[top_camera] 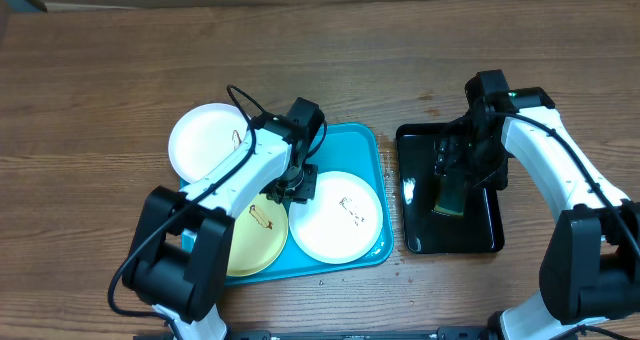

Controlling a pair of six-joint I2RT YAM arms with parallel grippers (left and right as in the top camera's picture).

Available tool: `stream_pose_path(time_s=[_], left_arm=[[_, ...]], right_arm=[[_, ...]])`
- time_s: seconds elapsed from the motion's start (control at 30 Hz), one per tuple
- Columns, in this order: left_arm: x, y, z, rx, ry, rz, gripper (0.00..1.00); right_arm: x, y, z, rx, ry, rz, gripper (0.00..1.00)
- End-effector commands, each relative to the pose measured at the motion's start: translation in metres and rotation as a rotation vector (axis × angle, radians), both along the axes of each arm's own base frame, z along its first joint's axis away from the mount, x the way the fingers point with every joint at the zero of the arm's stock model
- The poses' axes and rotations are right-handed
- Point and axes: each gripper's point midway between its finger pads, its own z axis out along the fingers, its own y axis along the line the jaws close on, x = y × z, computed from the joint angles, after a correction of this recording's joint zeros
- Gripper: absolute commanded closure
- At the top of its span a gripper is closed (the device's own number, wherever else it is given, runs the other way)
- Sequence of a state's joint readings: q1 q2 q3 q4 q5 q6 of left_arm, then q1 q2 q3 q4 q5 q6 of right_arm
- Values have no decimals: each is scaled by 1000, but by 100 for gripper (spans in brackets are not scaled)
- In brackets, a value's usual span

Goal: Clean dirty plates on tray and stack at the side
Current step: 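Move the left gripper over the blue tray toward the right white plate, then grip the rim of the right white plate with the left gripper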

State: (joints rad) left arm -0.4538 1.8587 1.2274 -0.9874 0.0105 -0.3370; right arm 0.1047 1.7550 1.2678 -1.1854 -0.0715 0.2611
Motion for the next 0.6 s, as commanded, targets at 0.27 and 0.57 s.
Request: stream_pose_path(time_s=[0.27, 0.57], left_arm=[[7, -5, -16, -21, -10, -33, 91], [31, -14, -15, -53, -109, 16, 93]], right_arm=[[4, 0, 10, 5, -41, 1, 20], [4, 0, 10, 5, -41, 1, 20]])
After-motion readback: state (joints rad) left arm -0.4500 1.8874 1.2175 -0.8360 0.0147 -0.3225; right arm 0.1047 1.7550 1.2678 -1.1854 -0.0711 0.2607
